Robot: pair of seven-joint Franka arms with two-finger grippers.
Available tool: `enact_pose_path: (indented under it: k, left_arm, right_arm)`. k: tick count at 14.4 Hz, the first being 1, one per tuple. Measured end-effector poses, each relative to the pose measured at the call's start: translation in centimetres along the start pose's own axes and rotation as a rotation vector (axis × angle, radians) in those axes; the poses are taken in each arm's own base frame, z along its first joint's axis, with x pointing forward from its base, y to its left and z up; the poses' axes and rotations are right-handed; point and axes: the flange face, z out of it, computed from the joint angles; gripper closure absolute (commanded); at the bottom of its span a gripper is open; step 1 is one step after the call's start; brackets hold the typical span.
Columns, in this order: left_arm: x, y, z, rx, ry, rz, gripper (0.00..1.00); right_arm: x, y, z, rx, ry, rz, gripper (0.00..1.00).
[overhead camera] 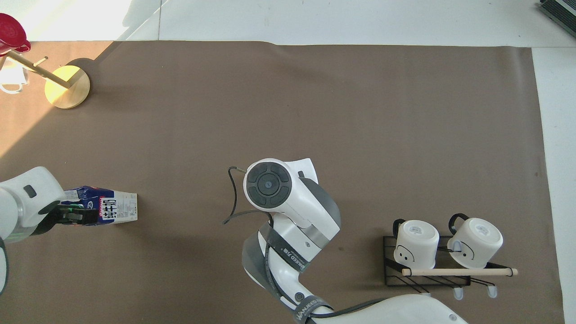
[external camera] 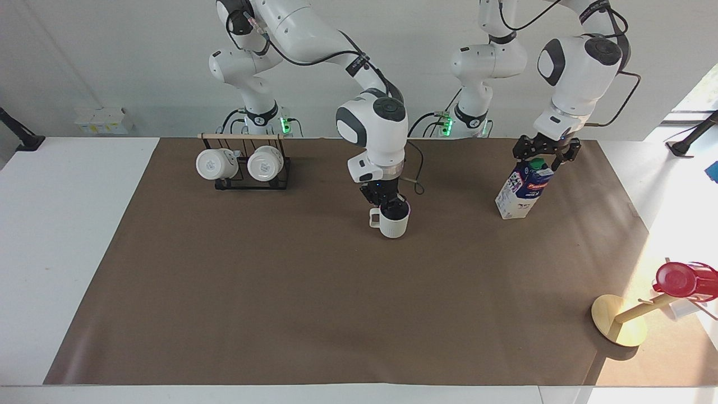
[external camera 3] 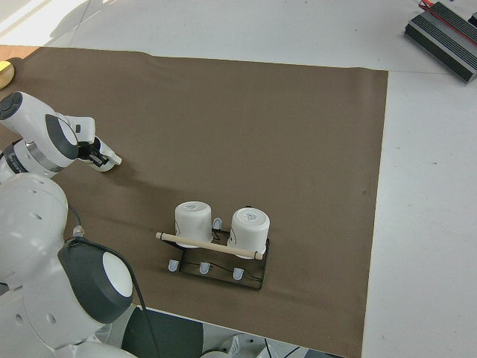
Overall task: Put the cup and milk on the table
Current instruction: 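Set the mug down mid-table with the right gripper while the left gripper lifts the carton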
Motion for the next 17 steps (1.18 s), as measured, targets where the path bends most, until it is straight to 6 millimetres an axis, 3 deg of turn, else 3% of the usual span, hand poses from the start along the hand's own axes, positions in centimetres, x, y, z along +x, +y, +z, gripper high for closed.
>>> enact_pose_path:
  k: [1, 2, 3, 7, 10, 13, 15, 17]
  left_arm:
    - [0.0, 0.0, 0.1, 0.000, -0.002, 0.000, 0.41]
    - [0.0, 0.0, 0.3, -0.001, -0.005, 0.001, 0.43]
    - [0.1, 0.0, 0.5, -0.001, -0.006, 0.001, 0.48]
    - [0.2, 0.0, 0.6, -0.001, -0.006, 0.002, 0.50]
    - [0.3, 0.0, 0.6, -0.001, -0.005, 0.001, 0.50]
    - [0.8, 0.0, -0.1, 0.002, 0.007, -0.014, 0.50]
    - [1.7, 0.3, -1.1, 0.004, 0.008, -0.043, 0.50]
    - [2.8, 2.0, -2.2, 0.005, 0.006, -0.071, 0.50]
  right_arm:
    - [0.0, 0.0, 0.0, -0.001, 0.000, 0.000, 0.70]
    - [0.0, 0.0, 0.0, -0.001, 0.000, 0.000, 0.44]
    - [0.0, 0.0, 0.0, -0.001, 0.000, 0.001, 0.02]
    - [0.6, 0.1, -0.2, 0.002, 0.005, 0.010, 0.00]
    - [1.5, 0.0, -2.1, 0.034, 0.022, 0.022, 0.00]
    - [4.4, 1.3, -7.2, 0.097, 0.062, 0.021, 0.00]
    - [7.4, 3.9, -10.9, 0.110, 0.082, -0.001, 0.00]
    - [10.2, 7.2, -13.5, 0.089, 0.089, -0.023, 0.00]
